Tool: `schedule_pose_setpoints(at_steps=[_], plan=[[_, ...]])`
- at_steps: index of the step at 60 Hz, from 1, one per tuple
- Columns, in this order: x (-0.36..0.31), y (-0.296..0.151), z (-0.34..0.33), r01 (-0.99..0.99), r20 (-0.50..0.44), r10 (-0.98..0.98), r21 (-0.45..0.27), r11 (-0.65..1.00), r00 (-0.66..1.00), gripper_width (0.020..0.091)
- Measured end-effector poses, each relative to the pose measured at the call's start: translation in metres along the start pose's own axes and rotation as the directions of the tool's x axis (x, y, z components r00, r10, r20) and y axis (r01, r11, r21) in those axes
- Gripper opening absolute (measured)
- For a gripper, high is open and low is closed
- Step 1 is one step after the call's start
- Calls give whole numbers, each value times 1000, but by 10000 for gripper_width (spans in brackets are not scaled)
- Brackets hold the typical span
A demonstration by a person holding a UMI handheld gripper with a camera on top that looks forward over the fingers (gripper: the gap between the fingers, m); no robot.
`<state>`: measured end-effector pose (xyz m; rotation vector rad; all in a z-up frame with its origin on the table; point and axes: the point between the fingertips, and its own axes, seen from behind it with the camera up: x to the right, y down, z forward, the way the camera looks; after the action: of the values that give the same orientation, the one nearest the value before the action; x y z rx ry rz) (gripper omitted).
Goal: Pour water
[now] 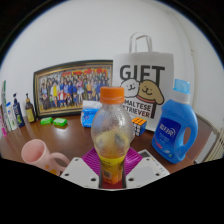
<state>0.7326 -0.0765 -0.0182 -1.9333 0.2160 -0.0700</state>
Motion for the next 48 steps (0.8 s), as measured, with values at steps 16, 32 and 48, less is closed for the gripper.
schedule_pose_setpoints(at_steps=[16, 32, 48], plan=[[0, 16, -1, -45, -16, 44, -60, 997, 999, 742], [-1, 18, -58, -86, -99, 70, -163, 983, 993, 858], [-38, -14, -189, -41, -157, 6, -218, 975, 988, 854]])
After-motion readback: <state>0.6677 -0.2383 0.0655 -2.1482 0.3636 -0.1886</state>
